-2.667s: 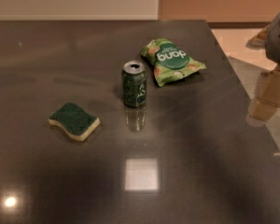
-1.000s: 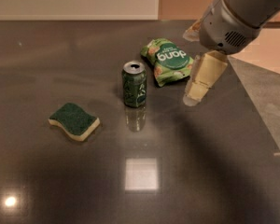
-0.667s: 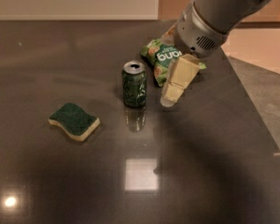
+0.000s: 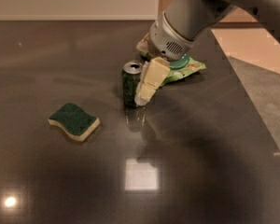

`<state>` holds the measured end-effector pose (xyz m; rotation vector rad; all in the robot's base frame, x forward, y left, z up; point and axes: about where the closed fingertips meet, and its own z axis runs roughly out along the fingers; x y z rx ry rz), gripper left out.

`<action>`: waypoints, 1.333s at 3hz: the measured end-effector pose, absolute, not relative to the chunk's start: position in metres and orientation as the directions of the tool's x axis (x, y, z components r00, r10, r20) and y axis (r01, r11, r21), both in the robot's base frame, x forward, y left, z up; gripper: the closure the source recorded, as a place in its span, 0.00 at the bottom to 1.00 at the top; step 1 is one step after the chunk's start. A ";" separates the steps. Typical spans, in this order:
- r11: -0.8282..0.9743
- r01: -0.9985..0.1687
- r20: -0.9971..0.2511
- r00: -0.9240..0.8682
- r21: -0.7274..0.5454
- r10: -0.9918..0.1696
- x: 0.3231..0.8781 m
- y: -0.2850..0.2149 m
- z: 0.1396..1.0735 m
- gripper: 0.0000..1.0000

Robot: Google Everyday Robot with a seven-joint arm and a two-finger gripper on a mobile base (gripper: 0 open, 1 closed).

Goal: Knock green can over

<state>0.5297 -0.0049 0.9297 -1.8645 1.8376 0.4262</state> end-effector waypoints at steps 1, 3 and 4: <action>0.024 -0.996 -0.573 0.027 -0.081 -0.819 0.543 0.009 0.918 0.00; 0.040 -0.999 -0.606 -0.010 -0.037 -0.795 0.555 0.017 0.902 0.16; 0.054 -0.998 -0.618 -0.024 -0.031 -0.786 0.556 0.013 0.898 0.40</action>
Offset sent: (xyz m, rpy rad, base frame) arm 0.0326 0.0236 -0.0308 0.0988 0.1011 -0.0141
